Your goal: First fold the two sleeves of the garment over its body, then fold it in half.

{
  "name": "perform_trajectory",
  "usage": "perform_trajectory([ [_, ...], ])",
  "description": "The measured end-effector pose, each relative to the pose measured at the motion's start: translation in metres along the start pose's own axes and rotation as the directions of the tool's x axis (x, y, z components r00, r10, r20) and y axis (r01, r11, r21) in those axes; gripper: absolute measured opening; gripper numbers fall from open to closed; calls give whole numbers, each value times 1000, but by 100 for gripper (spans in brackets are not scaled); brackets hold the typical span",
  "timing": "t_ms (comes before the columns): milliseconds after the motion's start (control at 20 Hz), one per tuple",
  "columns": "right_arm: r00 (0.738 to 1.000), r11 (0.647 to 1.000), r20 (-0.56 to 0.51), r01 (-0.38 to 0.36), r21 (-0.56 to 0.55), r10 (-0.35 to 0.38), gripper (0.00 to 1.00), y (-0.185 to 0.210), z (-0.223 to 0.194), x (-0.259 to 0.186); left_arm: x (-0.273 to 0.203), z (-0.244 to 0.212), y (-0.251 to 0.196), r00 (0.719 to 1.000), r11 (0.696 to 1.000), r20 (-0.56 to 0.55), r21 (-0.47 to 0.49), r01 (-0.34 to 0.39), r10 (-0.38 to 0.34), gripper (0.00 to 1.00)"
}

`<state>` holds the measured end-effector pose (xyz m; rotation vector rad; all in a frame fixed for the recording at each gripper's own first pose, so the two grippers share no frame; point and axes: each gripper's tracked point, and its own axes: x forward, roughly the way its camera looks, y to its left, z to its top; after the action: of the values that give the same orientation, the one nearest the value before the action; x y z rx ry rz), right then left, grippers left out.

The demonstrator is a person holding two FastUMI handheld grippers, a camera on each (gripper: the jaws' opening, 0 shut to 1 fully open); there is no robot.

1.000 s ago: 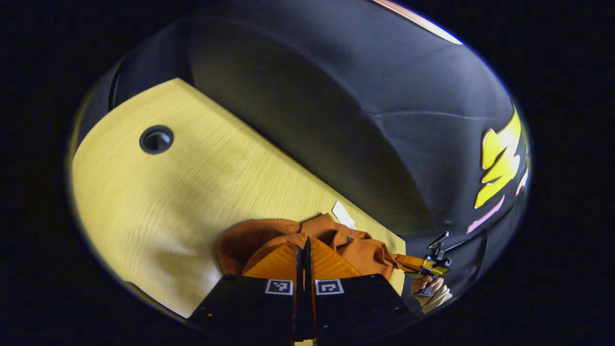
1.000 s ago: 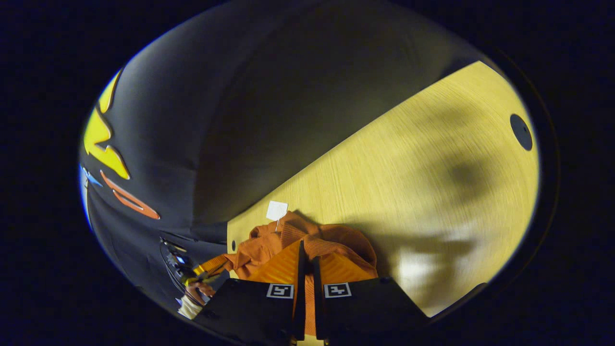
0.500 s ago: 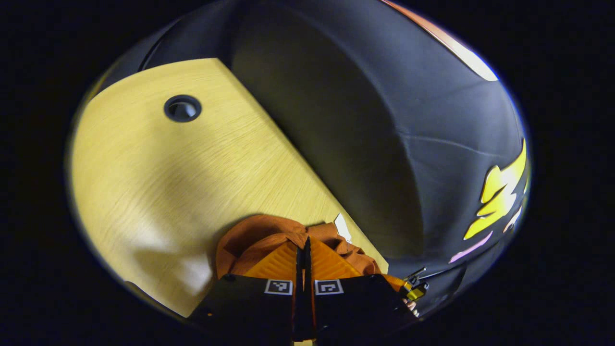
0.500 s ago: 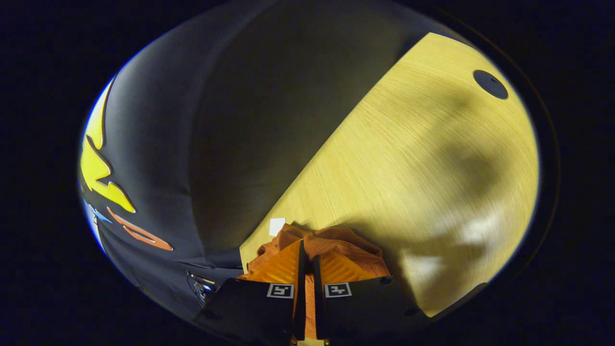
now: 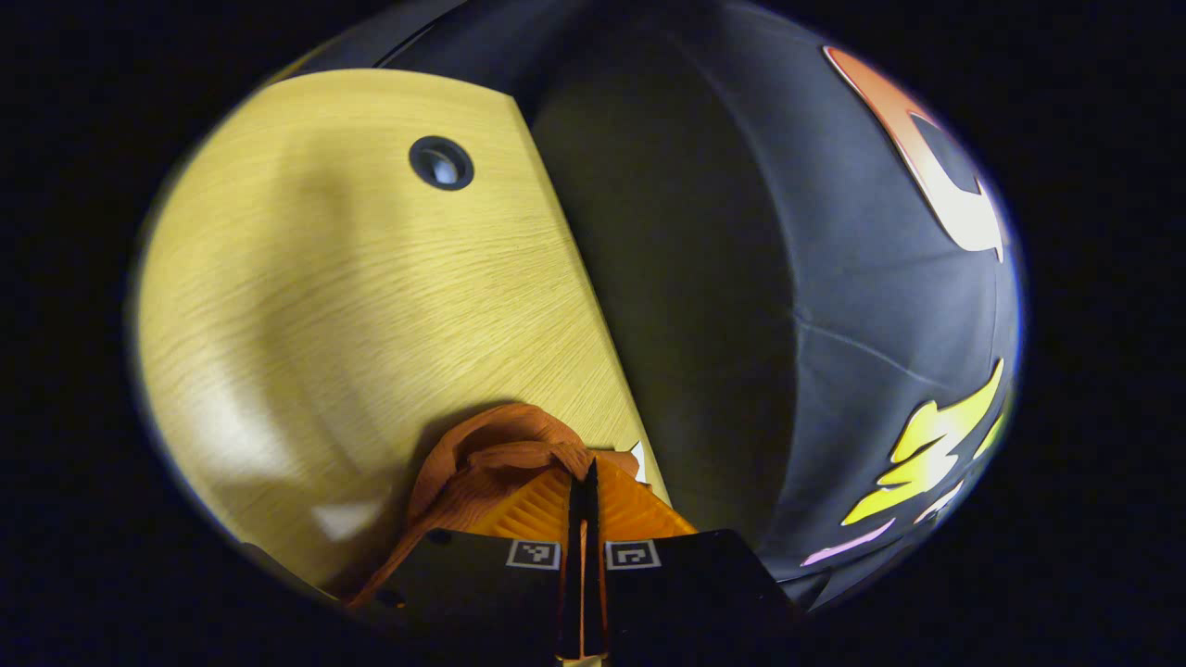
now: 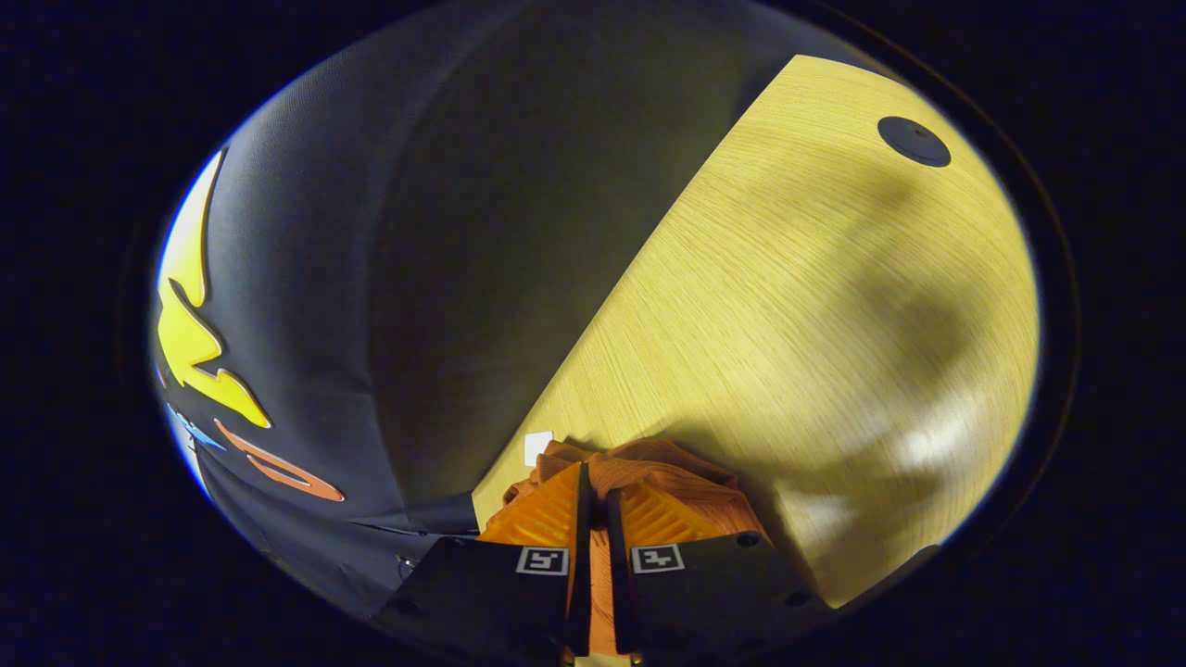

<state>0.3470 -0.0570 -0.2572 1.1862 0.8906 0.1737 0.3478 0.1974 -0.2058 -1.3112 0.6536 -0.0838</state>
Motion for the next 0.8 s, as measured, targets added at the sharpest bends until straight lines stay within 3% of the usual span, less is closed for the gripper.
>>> perform_trajectory([
  [100,999,999,0,-40,32,40,12,8,0,-1,2,2,-4,999,996,23,-81,36,-35,5],
  [200,999,998,15,-36,46,35,19,6,-2,2,3,3,-8,997,986,44,-152,69,-63,6],
  [250,998,996,29,-55,66,53,28,10,-1,2,5,2,-5,997,983,52,-171,71,-63,6],
  [350,996,992,40,-78,101,74,21,14,-2,2,2,5,-8,994,972,71,-212,97,-84,12],
  [400,996,991,36,-83,108,80,26,15,-2,2,2,7,-10,992,967,83,-230,107,-90,2],
  [450,997,991,38,-78,108,74,31,14,-3,1,3,9,-13,991,963,93,-244,118,-97,19],
  [500,996,990,42,-79,112,75,40,15,-2,2,4,11,-16,989,957,100,-257,134,-112,46],
  [550,996,989,49,-82,124,76,31,17,-2,1,1,11,-21,985,950,106,-269,159,-135,40],
  [600,995,988,59,-82,132,75,45,17,1,-1,0,13,-25,983,946,111,-272,174,-149,43],
  [650,995,987,64,-85,139,77,54,17,3,-2,1,14,-25,982,946,113,-270,177,-152,53],
  [700,994,985,69,-89,146,80,53,19,4,-3,1,13,-25,982,947,109,-268,178,-154,92],
  [750,995,985,69,-87,152,77,58,19,1,-1,4,10,-25,984,950,101,-264,168,-146,82],
  [800,996,985,62,-78,151,69,59,18,0,-1,5,6,-24,987,955,91,-254,153,-133,84],
])
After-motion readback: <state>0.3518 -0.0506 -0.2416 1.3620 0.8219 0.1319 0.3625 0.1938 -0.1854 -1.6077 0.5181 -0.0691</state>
